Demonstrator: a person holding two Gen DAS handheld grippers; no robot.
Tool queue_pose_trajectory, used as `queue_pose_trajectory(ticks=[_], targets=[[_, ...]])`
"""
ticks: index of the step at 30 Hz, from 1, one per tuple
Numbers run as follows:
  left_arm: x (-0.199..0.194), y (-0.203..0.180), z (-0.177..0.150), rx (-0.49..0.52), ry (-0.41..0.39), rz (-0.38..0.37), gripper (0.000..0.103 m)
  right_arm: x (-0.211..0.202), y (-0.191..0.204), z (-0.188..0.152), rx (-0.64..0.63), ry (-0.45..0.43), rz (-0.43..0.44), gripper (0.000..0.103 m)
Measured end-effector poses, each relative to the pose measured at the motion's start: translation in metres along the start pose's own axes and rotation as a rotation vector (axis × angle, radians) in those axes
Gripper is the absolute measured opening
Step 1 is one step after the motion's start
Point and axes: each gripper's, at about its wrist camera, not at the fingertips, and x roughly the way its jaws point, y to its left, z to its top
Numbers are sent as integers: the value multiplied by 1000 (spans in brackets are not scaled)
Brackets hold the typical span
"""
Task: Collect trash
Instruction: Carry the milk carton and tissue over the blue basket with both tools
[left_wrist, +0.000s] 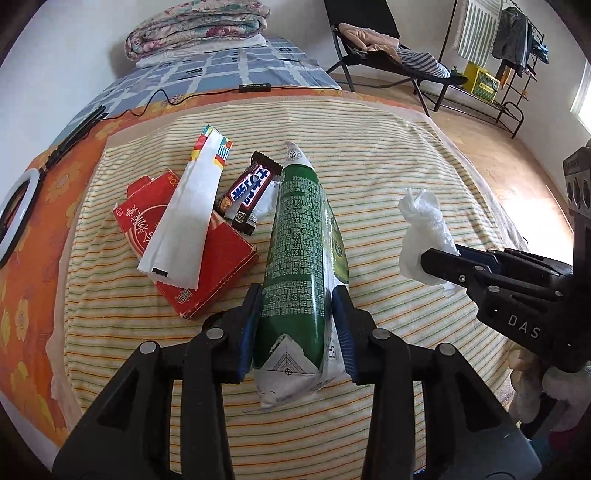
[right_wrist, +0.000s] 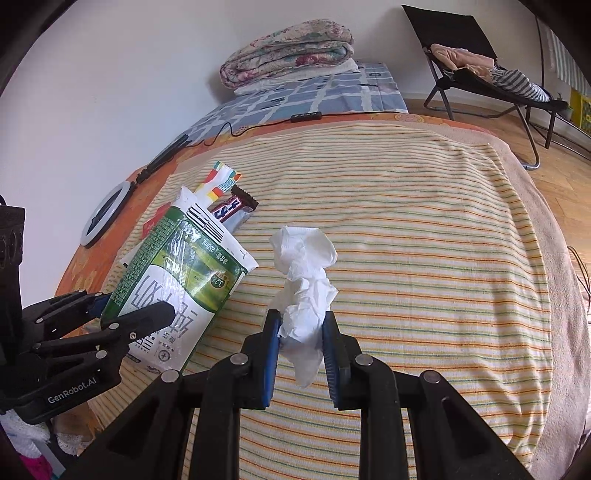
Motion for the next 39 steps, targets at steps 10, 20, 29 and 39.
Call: queue_pose_trajectory(ticks=[10,20,29,39], targets=[[-19,-3,-4,-15,-49,-29,29,-15,4,-10,-22,-10,-4,21],[-66,1,-23,-8,-95,-49,29,-50,22,-37,-47,-26,27,21],[-107,1,-63,11,-102,-69,29,-80,50,-81,-131,-6,33,21],[-138,-8,-122,61,-89,-84,29,-103,71,-140,-172,35,61,22]])
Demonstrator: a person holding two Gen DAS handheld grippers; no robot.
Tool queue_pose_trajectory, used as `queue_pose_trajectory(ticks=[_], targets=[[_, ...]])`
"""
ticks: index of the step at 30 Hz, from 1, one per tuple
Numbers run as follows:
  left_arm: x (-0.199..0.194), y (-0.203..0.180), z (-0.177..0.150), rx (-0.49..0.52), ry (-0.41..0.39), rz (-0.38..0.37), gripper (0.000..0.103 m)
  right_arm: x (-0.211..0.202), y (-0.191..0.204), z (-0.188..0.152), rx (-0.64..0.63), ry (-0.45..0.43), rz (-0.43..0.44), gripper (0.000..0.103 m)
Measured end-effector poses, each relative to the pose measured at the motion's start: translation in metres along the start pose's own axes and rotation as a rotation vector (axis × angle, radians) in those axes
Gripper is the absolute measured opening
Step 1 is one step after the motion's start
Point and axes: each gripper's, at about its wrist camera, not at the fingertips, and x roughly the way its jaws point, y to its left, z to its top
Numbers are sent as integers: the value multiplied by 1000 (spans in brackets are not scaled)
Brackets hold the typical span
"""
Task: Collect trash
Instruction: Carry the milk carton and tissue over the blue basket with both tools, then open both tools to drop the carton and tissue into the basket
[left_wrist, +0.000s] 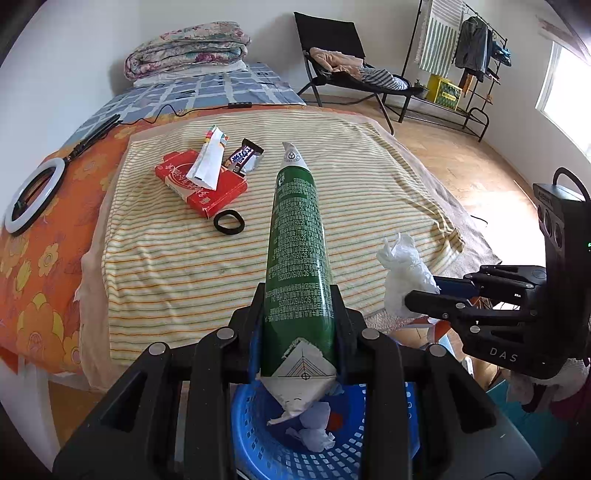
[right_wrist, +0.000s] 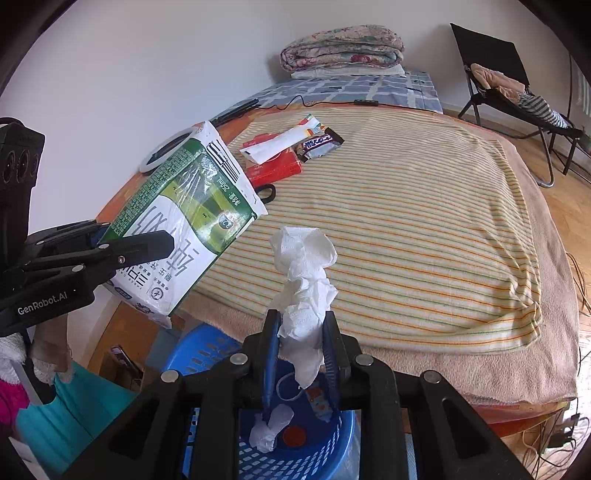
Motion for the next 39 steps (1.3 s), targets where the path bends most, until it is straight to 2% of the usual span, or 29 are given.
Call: queue_pose_trajectory(ticks=[13,21,39], targets=[[-8,-5,-70,-22,79,-27,29,-5,24,-57,-34,38,-4,22],[-2,-18,-103,6,135,-45,29,5,33,-84,-43,85,-3,22],[21,-19,-124,20,216,-32,29,25,41,-98,-62,140,-15,27]])
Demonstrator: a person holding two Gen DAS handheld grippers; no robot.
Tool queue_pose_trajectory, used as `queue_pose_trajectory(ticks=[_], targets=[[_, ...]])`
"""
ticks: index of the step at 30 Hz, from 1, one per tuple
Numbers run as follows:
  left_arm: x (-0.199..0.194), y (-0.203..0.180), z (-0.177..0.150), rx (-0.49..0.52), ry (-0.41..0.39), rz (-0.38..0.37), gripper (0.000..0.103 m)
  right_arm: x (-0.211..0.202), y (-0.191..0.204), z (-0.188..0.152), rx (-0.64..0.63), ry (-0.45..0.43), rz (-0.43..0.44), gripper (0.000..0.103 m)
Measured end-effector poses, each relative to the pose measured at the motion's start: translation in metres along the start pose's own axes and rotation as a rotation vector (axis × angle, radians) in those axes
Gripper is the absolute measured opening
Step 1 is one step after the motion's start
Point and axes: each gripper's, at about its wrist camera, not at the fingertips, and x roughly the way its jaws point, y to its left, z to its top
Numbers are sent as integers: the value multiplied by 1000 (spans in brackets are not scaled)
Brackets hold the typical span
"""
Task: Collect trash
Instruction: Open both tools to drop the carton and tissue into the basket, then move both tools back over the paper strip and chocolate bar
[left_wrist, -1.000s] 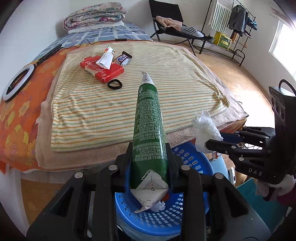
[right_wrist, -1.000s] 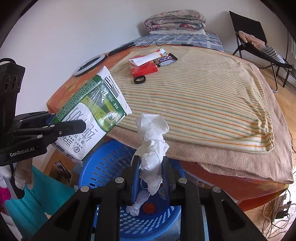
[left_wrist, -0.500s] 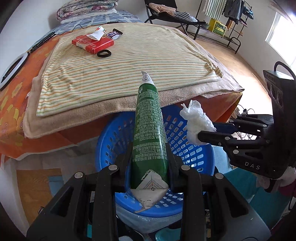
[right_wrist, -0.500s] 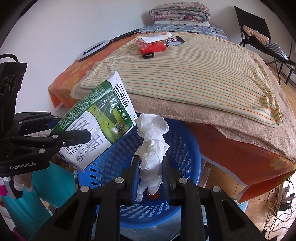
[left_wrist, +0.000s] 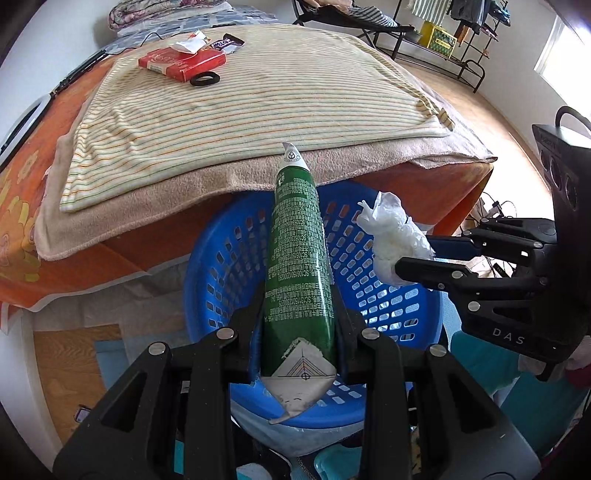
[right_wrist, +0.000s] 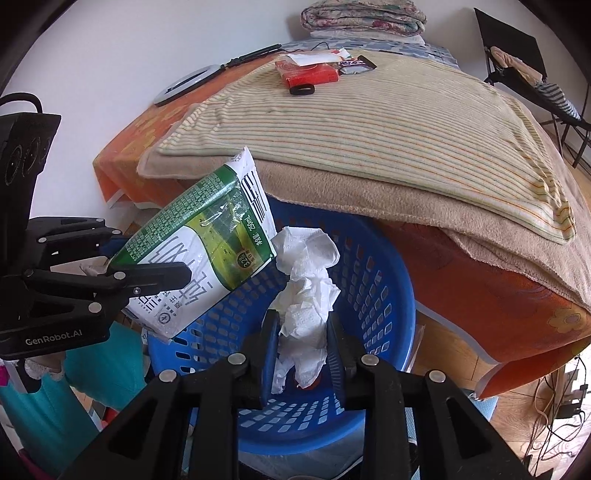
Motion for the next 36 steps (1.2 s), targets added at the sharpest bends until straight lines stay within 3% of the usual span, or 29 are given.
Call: queue_pose_trajectory(ticks=[5,7,9,13,16,21,24,27,36], targets=[[4,0,0,-3,15,3,29,3,-1,0,7,10,-3,30],[6,1,0,-2,21,8,29,4,-2,1,10,12,-8,36],[7,0,0,-2,24,14,30,4,-2,1,14,9,-11,49],[9,1,0,-6,27,21,31,4,-3,1,17,7,-21,57],[10,1,0,-8,28,28,45,4,-3,1,21,7,-31,71],[10,2,1,-8,25,38,46,3,-3,2,24,3,-48,83],[11,3,1,-13,30,42,46,3,-5,2,31,3,-55,86],[10,5,2,-18,21,49,65,4,-6,2,37,10,-55,88],[12,7,4,-18,22,68,72,2,-7,5,53,3,-58,95]])
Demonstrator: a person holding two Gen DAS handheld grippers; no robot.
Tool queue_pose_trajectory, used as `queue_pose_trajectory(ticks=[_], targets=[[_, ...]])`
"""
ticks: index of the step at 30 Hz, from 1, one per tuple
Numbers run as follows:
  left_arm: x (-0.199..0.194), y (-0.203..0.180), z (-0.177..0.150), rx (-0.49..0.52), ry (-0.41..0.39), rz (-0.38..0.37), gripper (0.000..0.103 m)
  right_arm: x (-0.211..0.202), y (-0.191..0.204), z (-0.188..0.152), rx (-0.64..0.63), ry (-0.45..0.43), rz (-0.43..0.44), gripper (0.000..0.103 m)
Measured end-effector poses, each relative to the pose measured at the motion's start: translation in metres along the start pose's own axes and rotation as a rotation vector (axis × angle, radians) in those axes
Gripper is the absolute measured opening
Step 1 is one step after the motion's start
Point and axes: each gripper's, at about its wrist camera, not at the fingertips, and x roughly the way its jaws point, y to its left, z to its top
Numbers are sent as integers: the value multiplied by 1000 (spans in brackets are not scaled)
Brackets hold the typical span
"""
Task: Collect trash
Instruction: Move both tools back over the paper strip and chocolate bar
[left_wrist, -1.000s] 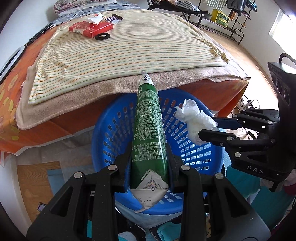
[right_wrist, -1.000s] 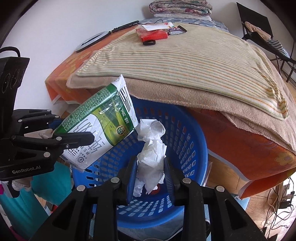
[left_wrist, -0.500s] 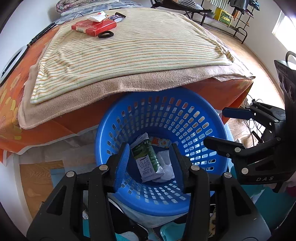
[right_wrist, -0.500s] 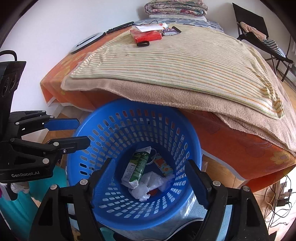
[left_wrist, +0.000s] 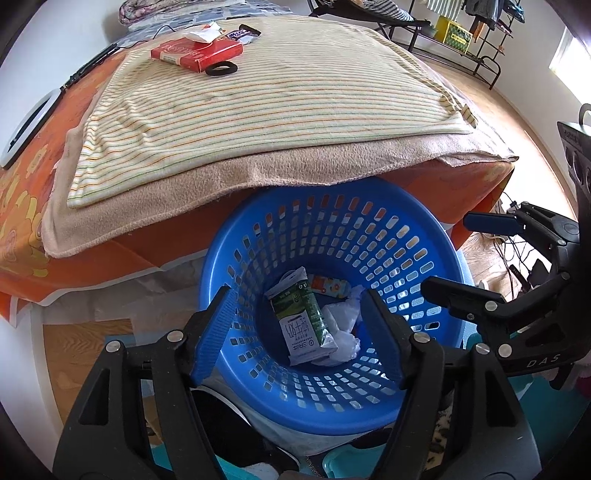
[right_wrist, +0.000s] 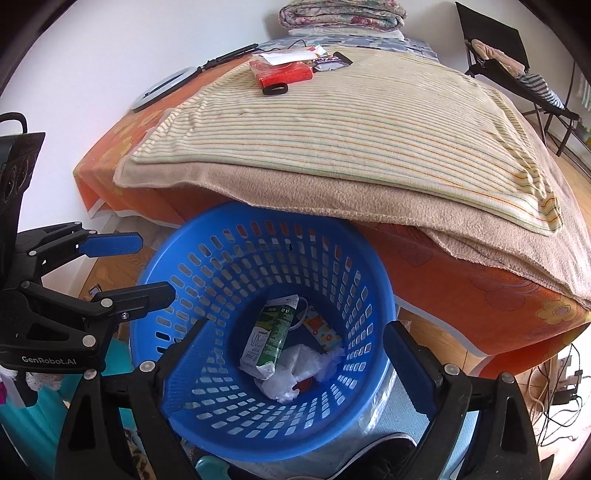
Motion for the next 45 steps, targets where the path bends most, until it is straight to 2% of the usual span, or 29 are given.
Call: queue_pose_trajectory(ticks=[10,17,23,29,34,40,45], targets=[[-10,8,18,-37,-23,-13,73,-12,-9,17,58,-52,27,100],[-25,22,47,-84,-66,-35,73,-20,-23,39,124,-86,53,101],[-39,35,80,-83,-127,-12,73,-25,-33,66,158,-106,76,101],[-46,55,123,-114,-185,-5,73,-32,-42,105,148,-153,67,101],[-49,71,161,-117,-239,29,73,-34,-55,146,156,-202,63,101],[-42,87,206,-117,-288,55,73,-23,-82,202,245,-235,117,101],[-22,97,238,-108,-283,76,72,-2,-93,246,276,-244,136,100]])
